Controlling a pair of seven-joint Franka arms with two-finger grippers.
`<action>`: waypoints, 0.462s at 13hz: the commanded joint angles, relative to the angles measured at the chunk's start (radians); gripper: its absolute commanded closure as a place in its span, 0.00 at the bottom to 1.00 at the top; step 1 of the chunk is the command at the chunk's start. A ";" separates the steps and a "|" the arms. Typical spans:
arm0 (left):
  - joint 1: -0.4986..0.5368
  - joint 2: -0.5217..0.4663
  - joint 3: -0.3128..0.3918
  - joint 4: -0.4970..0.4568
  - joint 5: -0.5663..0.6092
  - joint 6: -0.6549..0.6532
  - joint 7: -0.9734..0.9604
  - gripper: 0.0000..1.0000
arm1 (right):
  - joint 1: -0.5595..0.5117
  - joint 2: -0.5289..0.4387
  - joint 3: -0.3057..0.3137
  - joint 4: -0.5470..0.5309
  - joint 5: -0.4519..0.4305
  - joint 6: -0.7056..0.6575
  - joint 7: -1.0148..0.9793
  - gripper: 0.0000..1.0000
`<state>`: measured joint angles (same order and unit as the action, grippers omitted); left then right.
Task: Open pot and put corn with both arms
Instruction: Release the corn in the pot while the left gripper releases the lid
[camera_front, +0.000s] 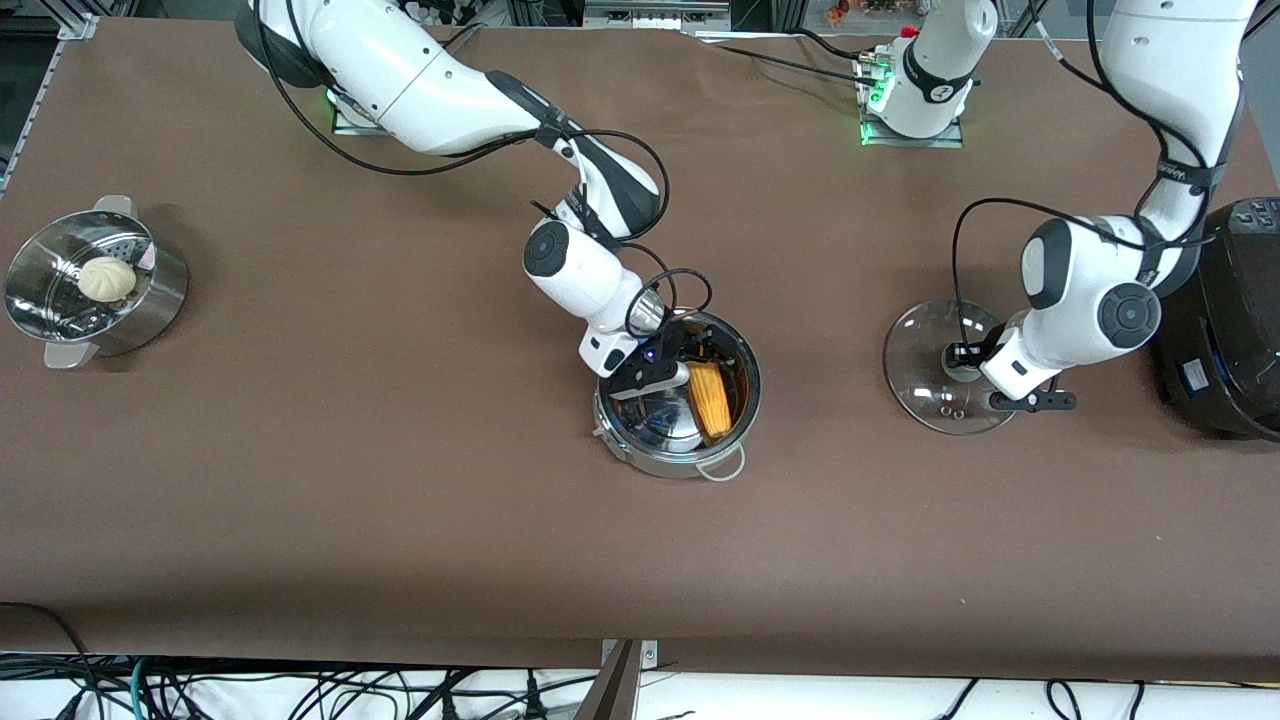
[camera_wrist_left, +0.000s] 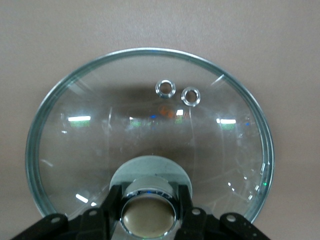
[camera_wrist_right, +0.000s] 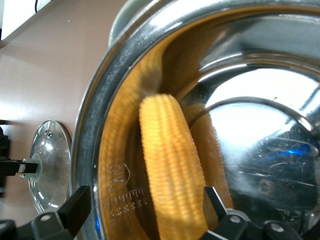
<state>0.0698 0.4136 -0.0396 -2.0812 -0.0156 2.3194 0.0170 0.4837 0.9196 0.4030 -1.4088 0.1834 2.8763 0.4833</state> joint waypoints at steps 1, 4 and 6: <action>0.002 0.001 0.000 -0.002 -0.030 0.017 0.030 0.27 | -0.004 -0.016 0.003 0.016 -0.018 -0.014 0.011 0.00; 0.001 -0.086 -0.006 0.015 -0.035 -0.090 0.027 0.00 | -0.052 -0.100 0.002 0.014 -0.086 -0.232 0.009 0.00; -0.001 -0.203 -0.014 0.018 -0.035 -0.156 0.015 0.01 | -0.092 -0.197 0.002 -0.012 -0.111 -0.427 0.009 0.00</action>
<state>0.0701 0.3459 -0.0463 -2.0508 -0.0223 2.2473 0.0176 0.4324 0.8328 0.4002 -1.3741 0.0993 2.5975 0.4831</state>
